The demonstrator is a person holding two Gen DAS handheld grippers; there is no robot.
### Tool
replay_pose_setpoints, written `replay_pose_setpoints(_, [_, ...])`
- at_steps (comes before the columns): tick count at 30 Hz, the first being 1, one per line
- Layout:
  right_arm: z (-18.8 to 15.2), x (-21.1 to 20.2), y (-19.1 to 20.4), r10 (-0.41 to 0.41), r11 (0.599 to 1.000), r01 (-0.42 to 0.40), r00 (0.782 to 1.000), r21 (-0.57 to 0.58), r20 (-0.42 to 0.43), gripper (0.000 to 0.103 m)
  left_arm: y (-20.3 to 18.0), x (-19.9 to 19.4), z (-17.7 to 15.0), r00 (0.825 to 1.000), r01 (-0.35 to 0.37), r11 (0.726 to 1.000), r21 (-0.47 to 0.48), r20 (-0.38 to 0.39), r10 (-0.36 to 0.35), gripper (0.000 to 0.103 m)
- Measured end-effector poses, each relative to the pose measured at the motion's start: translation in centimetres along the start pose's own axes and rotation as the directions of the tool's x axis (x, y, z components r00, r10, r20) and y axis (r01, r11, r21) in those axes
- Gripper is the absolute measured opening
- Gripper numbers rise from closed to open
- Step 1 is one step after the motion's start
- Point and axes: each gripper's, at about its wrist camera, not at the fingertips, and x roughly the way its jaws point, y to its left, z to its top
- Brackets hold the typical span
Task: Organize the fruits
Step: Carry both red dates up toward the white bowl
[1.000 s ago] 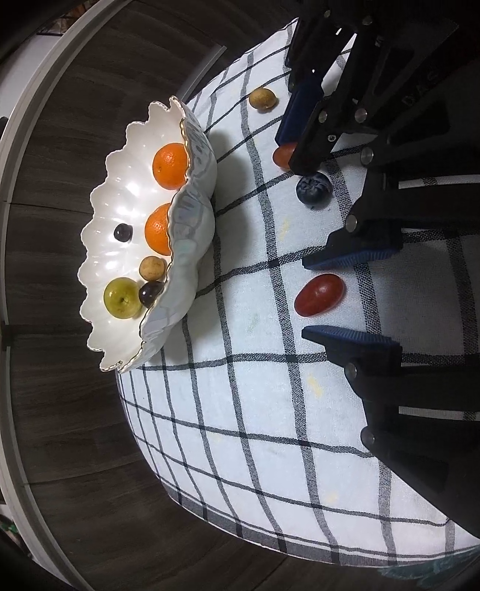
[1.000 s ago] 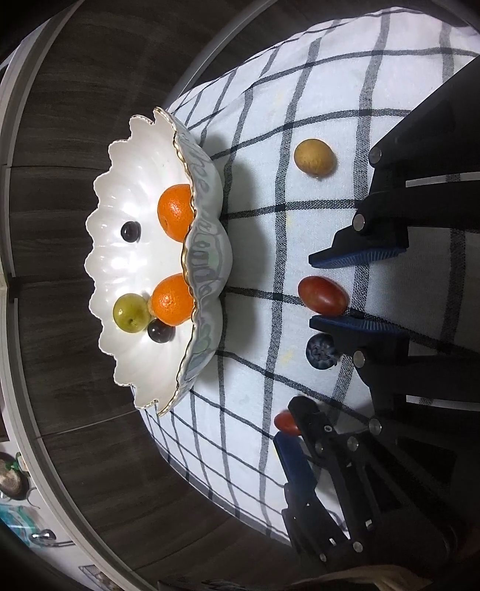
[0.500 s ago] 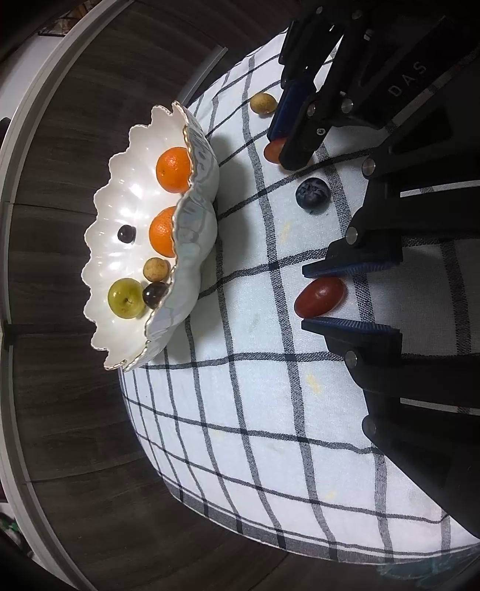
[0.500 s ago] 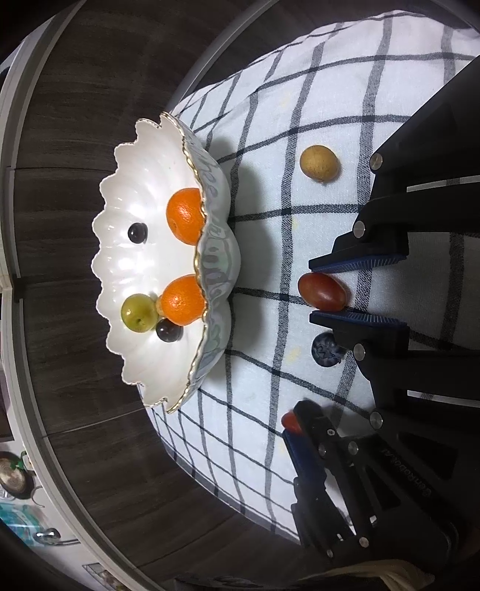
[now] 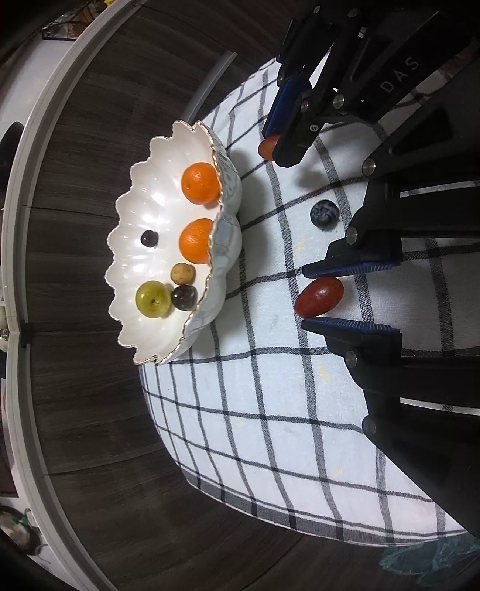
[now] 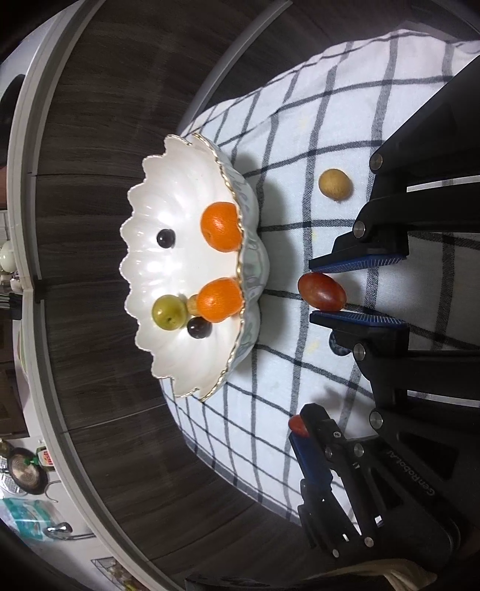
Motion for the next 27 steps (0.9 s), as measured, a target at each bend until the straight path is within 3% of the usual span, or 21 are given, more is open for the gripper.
replay_pose_setpoints(27, [4.1,-3.7,-2.6,-0.040,0.998,0.035,0.994,0.053,0.100,0.022,-1.6,-2.3,4.8,0.998,-0.001,1.000,0.021,0.068,0.000,0.022])
